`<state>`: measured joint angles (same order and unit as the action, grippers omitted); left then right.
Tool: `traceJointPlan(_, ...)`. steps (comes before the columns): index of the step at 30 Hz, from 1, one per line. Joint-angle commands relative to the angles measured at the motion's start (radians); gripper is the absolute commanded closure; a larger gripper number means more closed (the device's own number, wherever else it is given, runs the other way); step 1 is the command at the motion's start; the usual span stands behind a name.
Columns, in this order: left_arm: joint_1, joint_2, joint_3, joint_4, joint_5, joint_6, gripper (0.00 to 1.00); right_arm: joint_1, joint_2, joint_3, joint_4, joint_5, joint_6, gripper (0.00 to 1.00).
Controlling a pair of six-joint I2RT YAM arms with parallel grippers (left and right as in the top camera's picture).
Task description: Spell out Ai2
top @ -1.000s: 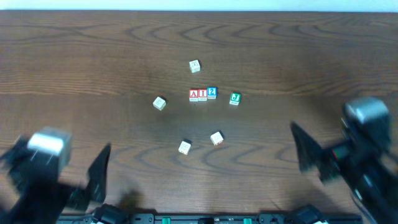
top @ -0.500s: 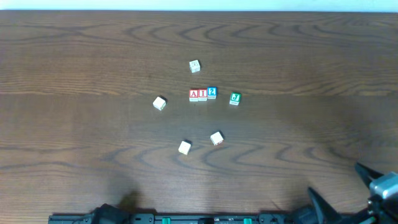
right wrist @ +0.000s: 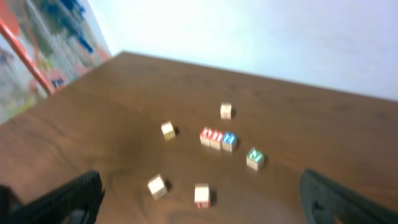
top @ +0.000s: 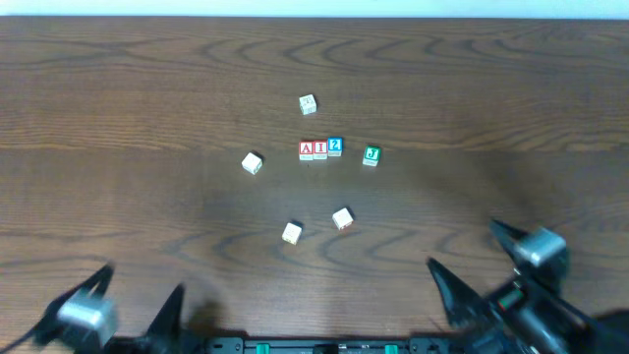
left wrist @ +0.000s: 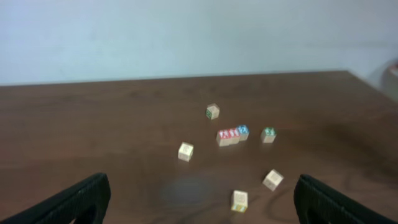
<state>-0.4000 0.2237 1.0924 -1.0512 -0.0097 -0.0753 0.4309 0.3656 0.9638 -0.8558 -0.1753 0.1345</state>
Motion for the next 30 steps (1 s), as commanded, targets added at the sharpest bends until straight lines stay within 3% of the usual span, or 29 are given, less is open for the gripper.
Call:
traceJointPlan(1, 0.0, -0.004, -0.167, 0.101, -0.001, -0.014, 0.05, 0.006, 0.002, -0.159, 0.139, -0.071, -0.011, 0.01)
traceJointPlan(7, 0.001, -0.003, -0.484, 0.537, -0.035, -0.063, 0.04, 0.006, 0.013, -0.416, 0.462, -0.092, -0.054, 0.01)
traceJointPlan(18, 0.001, -0.002, -0.948, 1.042, -0.138, -0.086, 0.05, 0.006, 0.06, -0.736, 0.787, -0.079, -0.054, 0.01)
traceJointPlan(23, 0.001, -0.002, -1.07, 1.12, -0.213, -0.086, 0.04, 0.006, 0.093, -0.843, 0.88, 0.019, -0.053, 0.01)
traceJointPlan(26, 0.001, -0.002, -1.088, 1.077, -0.212, -0.086, 0.05, 0.006, 0.113, -0.903, 0.988, 0.06, 0.002, 0.01)
traceJointPlan(30, 0.002, 0.0, -1.088, 1.041, -0.259, -0.086, 0.05, 0.006, 0.125, -0.954, 0.998, 0.138, 0.084, 0.01)
